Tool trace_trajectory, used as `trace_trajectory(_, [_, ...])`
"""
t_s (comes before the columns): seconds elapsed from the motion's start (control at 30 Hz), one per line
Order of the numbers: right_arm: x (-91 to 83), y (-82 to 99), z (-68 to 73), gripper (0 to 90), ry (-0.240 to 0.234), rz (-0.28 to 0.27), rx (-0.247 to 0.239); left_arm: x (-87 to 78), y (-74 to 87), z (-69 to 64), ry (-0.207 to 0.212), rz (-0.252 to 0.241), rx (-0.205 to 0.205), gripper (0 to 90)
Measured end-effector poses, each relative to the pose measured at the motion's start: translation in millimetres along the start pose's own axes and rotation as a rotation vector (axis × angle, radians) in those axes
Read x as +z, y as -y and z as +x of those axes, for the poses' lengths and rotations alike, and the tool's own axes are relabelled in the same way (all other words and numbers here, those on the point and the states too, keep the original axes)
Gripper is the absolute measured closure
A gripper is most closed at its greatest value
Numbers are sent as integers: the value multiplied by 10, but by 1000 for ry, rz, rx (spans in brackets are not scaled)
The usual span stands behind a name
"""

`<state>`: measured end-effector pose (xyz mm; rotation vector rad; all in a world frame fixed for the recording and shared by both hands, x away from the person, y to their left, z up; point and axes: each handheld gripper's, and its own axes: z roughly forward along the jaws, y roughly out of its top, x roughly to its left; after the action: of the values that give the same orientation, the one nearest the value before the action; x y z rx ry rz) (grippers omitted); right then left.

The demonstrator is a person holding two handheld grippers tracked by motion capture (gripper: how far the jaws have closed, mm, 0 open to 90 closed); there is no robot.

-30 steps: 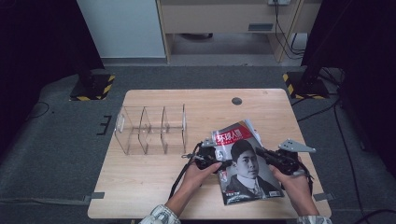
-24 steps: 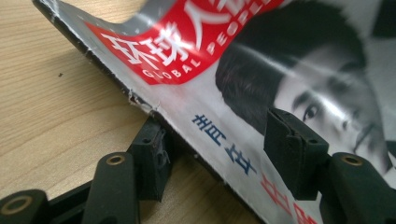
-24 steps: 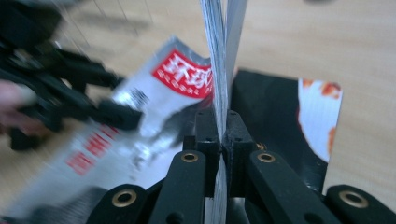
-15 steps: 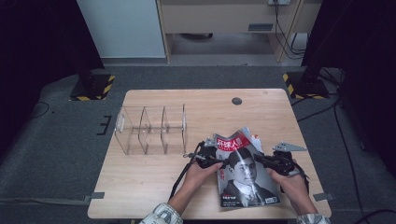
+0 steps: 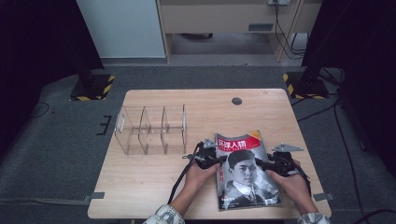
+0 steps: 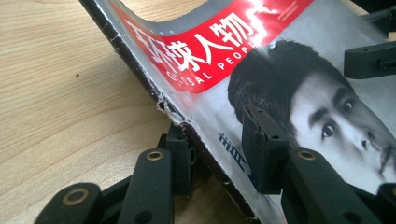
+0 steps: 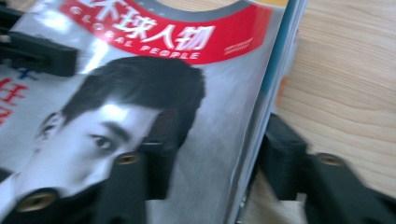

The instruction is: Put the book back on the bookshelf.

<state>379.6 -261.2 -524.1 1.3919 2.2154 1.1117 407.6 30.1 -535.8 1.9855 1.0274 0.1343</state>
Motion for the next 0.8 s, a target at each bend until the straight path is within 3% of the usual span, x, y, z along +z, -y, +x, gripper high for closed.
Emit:
trace_trajectory(0.07, [-4, 14, -22, 393, 17, -4, 7, 0, -4, -6, -5, 4, 6, 644])
trace_trajectory(0.23, [-18, 14, -35, 380, 16, -24, 14, 3, -15, -22, -15, 10, 17, 640])
trace_trajectory(0.4, [14, 37, -16, 362, 21, 15, 3, 4, -30, -21, -13, 25, 34, 609])
trace_trajectory(0.47, [26, 46, -6, 363, 24, 21, 0, 14, -45, -33, -6, 34, 57, 559])
trace_trajectory(0.63, [43, 63, 12, 352, 27, 25, -10, 60, -89, -29, 43, 43, 54, 377])
trace_trajectory(0.8, [34, 79, 25, 352, 27, 22, -12, 97, -143, 10, 90, 59, 47, 250])
